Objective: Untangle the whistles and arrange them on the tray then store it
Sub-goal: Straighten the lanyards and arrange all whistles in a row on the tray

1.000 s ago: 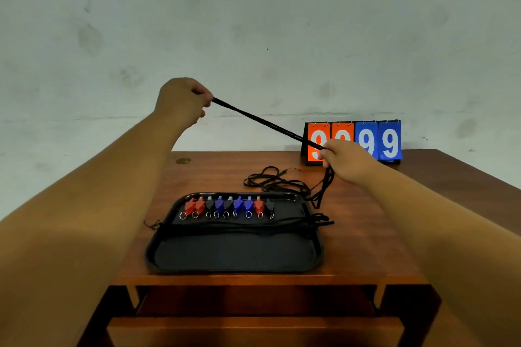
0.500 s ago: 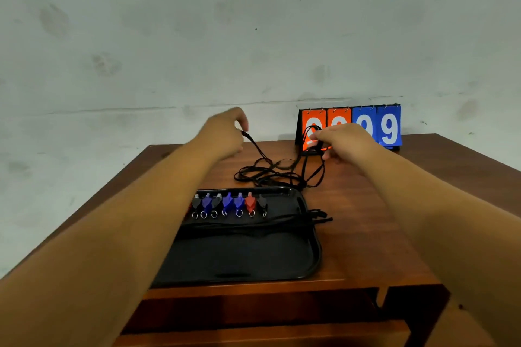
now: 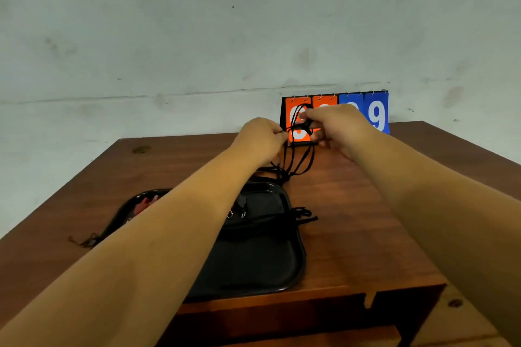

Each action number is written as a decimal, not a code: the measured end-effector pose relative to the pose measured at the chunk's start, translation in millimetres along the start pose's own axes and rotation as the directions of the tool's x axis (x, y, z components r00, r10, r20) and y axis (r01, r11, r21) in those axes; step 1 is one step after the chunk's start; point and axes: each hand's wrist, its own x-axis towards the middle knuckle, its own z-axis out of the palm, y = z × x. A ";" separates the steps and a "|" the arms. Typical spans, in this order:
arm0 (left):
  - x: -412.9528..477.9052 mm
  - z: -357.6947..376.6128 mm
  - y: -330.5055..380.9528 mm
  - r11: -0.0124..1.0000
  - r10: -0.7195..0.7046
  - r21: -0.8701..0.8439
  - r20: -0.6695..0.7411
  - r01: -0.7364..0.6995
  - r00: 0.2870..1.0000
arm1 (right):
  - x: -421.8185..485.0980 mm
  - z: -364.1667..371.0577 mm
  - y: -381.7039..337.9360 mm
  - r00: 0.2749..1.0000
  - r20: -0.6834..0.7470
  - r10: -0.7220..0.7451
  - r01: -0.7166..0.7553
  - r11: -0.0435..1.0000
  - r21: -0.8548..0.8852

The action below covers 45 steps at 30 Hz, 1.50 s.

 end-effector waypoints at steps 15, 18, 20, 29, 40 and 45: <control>8.4 -61.5 -37.3 0.584 -0.565 -0.723 -0.035 0.370 0.824 | 21.5 -27.0 59.3 0.938 -0.217 0.270 -0.265 0.963 0.052; 10.4 -68.5 -45.5 0.546 -0.616 -0.761 -0.079 0.352 0.784 | 19.3 -31.8 67.0 0.915 -0.246 0.319 -0.321 0.946 0.031; 10.9 -68.7 -48.2 0.578 -0.615 -0.719 -0.074 0.385 0.785 | 14.8 -32.6 67.3 0.924 -0.225 0.310 -0.320 0.948 -0.008; 2.5 -38.7 -26.5 0.923 -0.252 0.317 0.063 0.220 0.966 | -11.9 -23.3 44.4 0.999 0.018 -0.046 0.049 0.964 -0.261; -18.2 20.9 14.9 0.995 0.086 -0.064 0.300 -0.071 0.950 | -36.4 -37.7 -39.9 0.992 -0.051 -0.117 0.120 0.990 0.072; -30.9 -4.7 9.4 0.982 0.009 -0.191 0.090 0.009 0.996 | -45.6 -61.7 -48.0 0.984 -0.165 -0.075 0.093 0.990 0.109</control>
